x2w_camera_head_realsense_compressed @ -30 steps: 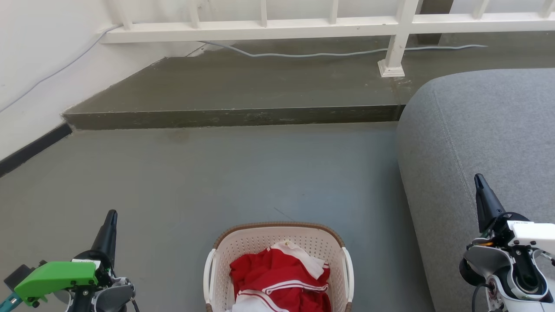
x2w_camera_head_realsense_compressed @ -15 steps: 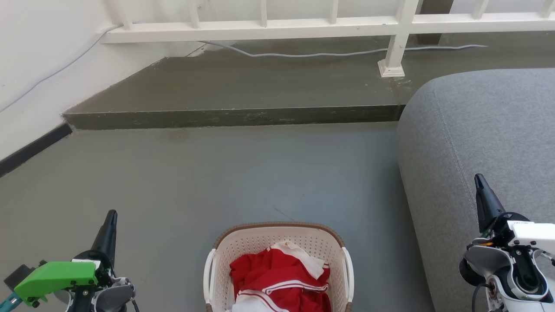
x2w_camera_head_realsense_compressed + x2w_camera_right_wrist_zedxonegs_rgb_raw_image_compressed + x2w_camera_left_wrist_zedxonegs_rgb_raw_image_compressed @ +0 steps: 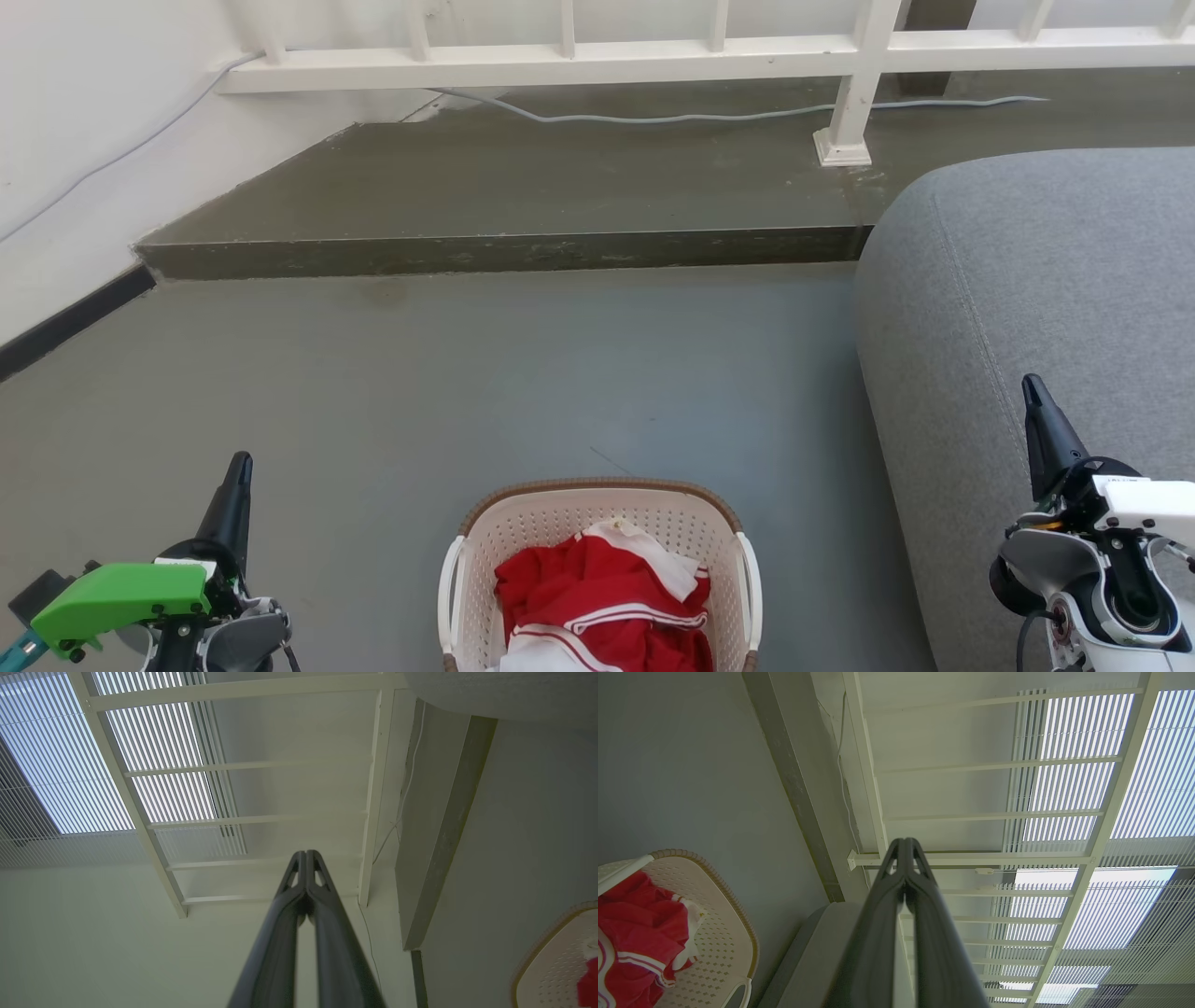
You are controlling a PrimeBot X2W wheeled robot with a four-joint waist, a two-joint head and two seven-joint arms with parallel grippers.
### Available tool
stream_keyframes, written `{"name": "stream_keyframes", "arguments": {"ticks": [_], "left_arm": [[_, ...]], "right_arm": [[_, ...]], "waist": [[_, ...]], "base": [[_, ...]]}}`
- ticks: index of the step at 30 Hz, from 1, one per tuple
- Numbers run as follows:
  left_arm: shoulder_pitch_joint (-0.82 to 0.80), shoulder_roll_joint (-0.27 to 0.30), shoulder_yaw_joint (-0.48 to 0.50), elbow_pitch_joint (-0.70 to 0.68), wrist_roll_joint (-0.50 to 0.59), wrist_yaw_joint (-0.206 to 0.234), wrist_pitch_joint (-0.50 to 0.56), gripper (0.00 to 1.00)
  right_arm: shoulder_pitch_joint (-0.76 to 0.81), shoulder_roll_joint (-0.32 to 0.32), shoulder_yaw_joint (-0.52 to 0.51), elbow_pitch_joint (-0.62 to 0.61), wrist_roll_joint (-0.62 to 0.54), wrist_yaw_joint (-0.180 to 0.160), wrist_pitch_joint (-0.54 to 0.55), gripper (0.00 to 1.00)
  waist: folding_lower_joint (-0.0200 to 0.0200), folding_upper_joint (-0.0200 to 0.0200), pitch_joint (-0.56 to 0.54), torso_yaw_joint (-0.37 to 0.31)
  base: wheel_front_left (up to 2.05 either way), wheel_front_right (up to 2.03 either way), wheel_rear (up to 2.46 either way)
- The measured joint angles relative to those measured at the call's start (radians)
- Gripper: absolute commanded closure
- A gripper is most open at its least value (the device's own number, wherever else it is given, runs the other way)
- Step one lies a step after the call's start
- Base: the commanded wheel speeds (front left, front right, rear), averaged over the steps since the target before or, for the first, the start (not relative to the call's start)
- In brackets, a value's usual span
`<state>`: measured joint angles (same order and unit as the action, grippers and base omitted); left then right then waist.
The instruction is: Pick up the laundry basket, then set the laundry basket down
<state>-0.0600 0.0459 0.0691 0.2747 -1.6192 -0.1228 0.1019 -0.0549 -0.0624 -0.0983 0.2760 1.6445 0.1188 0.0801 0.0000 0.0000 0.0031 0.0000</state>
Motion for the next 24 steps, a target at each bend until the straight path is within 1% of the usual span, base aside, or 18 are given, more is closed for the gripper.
{"name": "stream_keyframes", "arguments": {"ticks": [24], "left_arm": [[0.0,0.0,0.0,0.0,0.0,0.0,0.0,1.0]], "right_arm": [[0.0,0.0,-0.001,0.0,0.0,0.0,0.0,1.0]], "waist": [[0.0,0.0,0.0,0.0]], "base": [[0.0,0.0,0.0]]}}
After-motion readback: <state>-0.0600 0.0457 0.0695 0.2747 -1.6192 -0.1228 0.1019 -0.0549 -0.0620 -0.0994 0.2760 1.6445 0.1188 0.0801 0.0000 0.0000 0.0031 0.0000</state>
